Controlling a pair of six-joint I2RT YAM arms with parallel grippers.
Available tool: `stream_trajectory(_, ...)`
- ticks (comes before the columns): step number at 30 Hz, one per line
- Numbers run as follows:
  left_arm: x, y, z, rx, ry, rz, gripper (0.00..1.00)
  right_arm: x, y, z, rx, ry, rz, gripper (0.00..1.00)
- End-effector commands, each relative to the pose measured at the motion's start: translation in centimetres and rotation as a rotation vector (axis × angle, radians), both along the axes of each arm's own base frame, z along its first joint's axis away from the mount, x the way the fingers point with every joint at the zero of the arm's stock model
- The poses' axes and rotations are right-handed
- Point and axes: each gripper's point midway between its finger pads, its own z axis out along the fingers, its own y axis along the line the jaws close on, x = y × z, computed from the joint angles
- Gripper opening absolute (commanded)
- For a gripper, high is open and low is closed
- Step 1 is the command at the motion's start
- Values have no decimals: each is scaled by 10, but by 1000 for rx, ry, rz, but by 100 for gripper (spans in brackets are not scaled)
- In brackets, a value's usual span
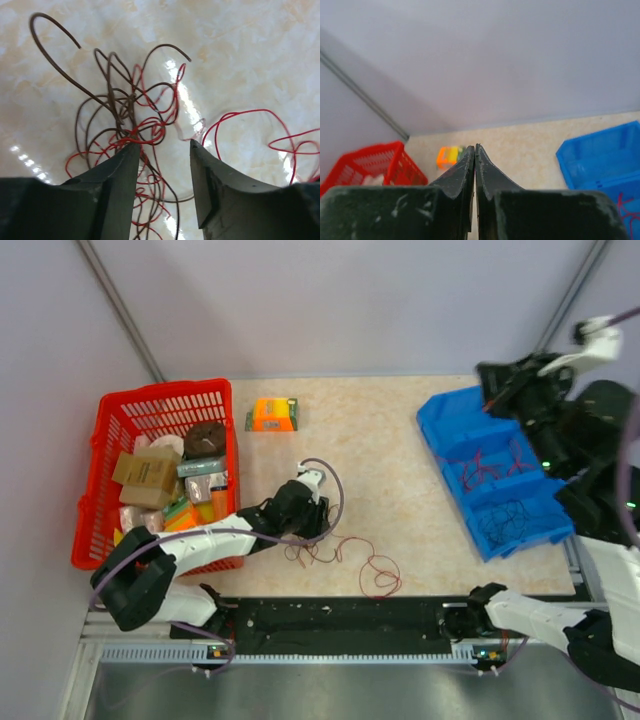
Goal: Untangle the cables
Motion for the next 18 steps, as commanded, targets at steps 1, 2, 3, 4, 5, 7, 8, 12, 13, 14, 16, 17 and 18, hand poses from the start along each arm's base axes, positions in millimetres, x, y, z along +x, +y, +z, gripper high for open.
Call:
stream_trajectory(1,-8,-11,20,-86,-7,-63,57,27,83,-201,-201,480,314,11)
stream_trajectory(2,-9,-12,25,-96,-14,-69,62,22,91,-234,-197,551,356,21)
stream_trajectory(3,-10,-12,31,-108,-23,-77,64,16,97,-266,-193,624,393,30)
stream_trajectory(4,-10,-13,37,-116,-35,-82,66,6,109,-288,-179,678,456,36)
stream_trajectory(5,-10,-12,43,-120,-46,-84,67,-3,117,-309,-176,730,485,41)
stream_trajectory(7,-11,-11,54,-135,-68,-92,68,-24,130,-341,-196,803,508,55)
stream_trajectory(8,-10,-11,60,-139,-82,-91,68,-36,139,-357,-192,846,532,64)
stream_trajectory(12,-10,-9,81,-181,-127,-81,68,-72,152,-418,-223,1028,563,82)
stream_trajectory(13,-11,-7,85,-194,-139,-75,68,-79,154,-427,-241,1041,565,82)
stream_trajectory(14,-12,-6,90,-211,-152,-72,68,-86,159,-434,-255,1053,581,83)
stream_trajectory(16,-15,-4,98,-243,-175,-70,68,-94,170,-445,-252,1066,596,83)
stream_trajectory(17,-16,-5,103,-263,-187,-75,68,-98,174,-454,-253,1088,592,83)
stream_trajectory(18,-19,-4,107,-279,-197,-84,68,-104,178,-462,-248,1120,585,82)
